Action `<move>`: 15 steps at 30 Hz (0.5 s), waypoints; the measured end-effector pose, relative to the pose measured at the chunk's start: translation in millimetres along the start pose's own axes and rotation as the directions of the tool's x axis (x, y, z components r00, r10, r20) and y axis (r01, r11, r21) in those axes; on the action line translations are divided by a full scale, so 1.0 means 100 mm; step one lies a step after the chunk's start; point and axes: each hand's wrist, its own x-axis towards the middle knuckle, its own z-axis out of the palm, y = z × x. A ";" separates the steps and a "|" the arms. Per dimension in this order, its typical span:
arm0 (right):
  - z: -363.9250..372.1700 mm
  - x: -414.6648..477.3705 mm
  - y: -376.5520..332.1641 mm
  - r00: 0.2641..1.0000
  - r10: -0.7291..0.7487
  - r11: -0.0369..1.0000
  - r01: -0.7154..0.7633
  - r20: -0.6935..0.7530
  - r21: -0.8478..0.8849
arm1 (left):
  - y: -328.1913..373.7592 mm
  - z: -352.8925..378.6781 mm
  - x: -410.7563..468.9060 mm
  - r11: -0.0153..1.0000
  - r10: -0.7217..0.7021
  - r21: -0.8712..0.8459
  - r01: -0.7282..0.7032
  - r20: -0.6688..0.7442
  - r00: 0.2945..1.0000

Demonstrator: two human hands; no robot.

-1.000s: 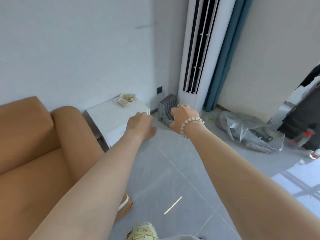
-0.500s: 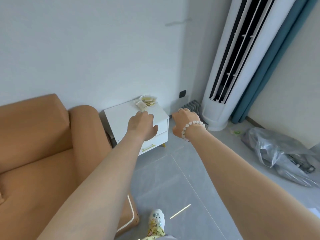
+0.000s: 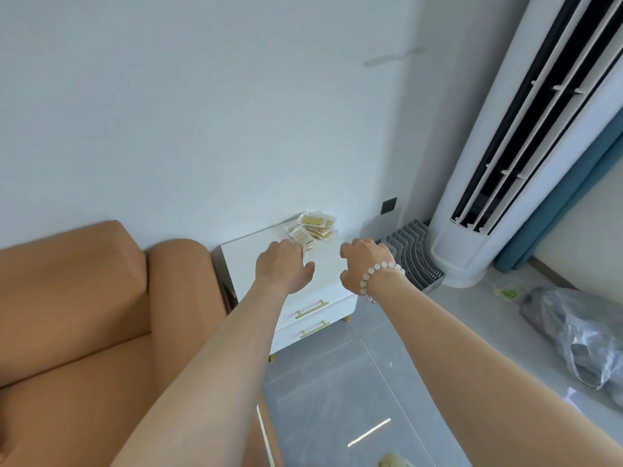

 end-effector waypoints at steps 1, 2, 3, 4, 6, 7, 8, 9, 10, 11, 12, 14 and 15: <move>0.02 0.09 0.01 1.000 -0.007 1.000 0.007 0.010 -0.008 | -0.01 0.02 0.08 1.000 0.008 0.016 -0.008 0.008 1.000; 0.03 0.18 0.02 1.000 -0.009 1.000 0.010 0.013 -0.012 | -0.02 0.03 0.15 0.999 0.017 0.032 -0.018 0.014 1.000; 0.03 0.28 0.04 1.000 -0.012 1.000 0.012 0.008 -0.015 | -0.03 0.05 0.23 0.999 0.020 0.041 -0.020 0.017 1.000; 0.03 0.38 0.06 1.000 -0.016 1.000 0.016 0.002 -0.019 | -0.05 0.07 0.32 0.999 0.013 0.036 -0.014 0.018 1.000; 0.04 0.62 0.09 1.000 -0.031 0.999 0.031 0.004 -0.023 | -0.10 0.11 0.50 1.000 -0.029 -0.006 0.029 0.022 0.999; 0.06 0.75 0.09 0.999 -0.044 0.999 0.044 0.006 -0.025 | -0.13 0.13 0.60 0.998 -0.055 -0.026 0.056 0.026 0.998; 0.07 0.89 0.10 0.998 -0.060 0.998 0.060 0.007 -0.027 | -0.16 0.16 0.70 0.996 -0.078 -0.037 0.079 0.031 0.996; 0.08 1.03 0.11 0.997 -0.079 0.996 0.079 0.007 -0.027 | -0.19 0.19 0.80 0.994 -0.098 -0.044 0.099 0.035 0.995; 0.10 1.18 0.12 0.995 -0.099 0.995 0.099 0.006 -0.026 | -0.22 0.21 0.91 0.992 -0.116 -0.049 0.118 0.036 0.993; 0.12 1.32 0.14 0.993 -0.116 0.993 0.116 0.016 -0.023 | -0.24 0.23 1.03 0.989 -0.135 -0.051 0.137 0.041 0.990; 0.13 1.45 0.16 0.991 -0.132 0.991 0.133 0.032 -0.022 | -0.27 0.24 1.14 0.986 -0.155 -0.055 0.158 0.049 0.987; 0.15 1.73 0.22 0.983 -0.172 0.984 0.174 0.060 -0.043 | -0.30 0.26 1.40 0.980 -0.188 -0.060 0.192 0.058 0.980; 0.14 1.88 0.27 0.980 -0.187 0.980 0.191 0.074 -0.056 | -0.30 0.27 1.54 0.978 -0.197 -0.064 0.200 0.060 0.979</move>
